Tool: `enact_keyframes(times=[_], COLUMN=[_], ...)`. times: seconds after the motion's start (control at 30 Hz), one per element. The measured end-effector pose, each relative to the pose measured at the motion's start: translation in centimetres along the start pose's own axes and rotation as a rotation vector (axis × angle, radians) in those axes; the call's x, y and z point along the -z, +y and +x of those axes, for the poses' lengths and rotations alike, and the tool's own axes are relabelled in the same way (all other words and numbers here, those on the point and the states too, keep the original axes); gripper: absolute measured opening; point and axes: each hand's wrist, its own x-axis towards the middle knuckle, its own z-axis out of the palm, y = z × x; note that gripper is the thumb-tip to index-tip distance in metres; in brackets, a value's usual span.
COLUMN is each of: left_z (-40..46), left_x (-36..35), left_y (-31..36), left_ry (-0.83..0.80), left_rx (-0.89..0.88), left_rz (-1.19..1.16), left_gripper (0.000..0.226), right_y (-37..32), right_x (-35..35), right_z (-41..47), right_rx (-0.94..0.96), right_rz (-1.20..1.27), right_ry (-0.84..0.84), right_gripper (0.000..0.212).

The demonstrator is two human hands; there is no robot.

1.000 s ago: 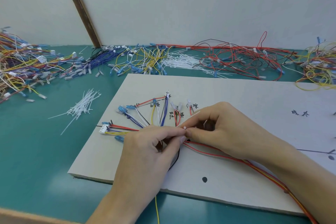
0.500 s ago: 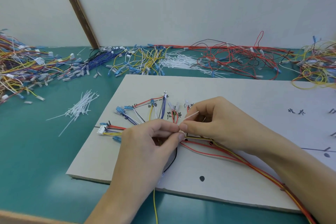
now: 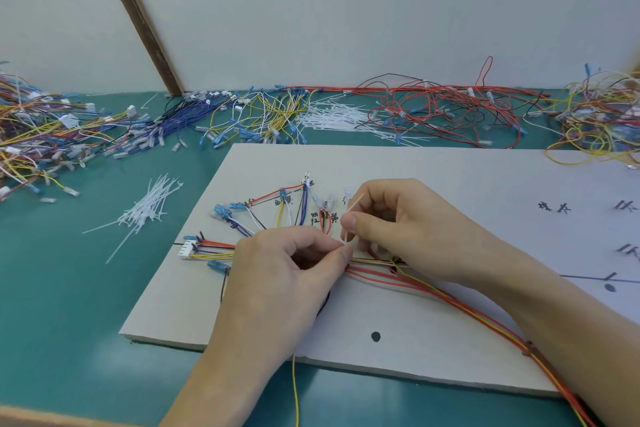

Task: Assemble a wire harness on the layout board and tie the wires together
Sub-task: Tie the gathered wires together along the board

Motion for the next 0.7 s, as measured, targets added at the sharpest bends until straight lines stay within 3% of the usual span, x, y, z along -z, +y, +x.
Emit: enact_keyframes(times=[0.3, 0.7], left_z=[1.9, 2.1], left_x=[1.2, 1.0], left_y=[0.4, 0.2], left_ry=[-0.177, -0.177], left_rx=[0.054, 0.059], left_rz=[0.054, 0.043], left_gripper=[0.013, 0.006], right_y=[0.4, 0.5], right_x=[-0.3, -0.4], right_z=[0.2, 0.1], right_rx=[0.024, 0.093], right_rz=[0.004, -0.152], right_ry=[-0.003, -0.039], right_gripper=[0.015, 0.011])
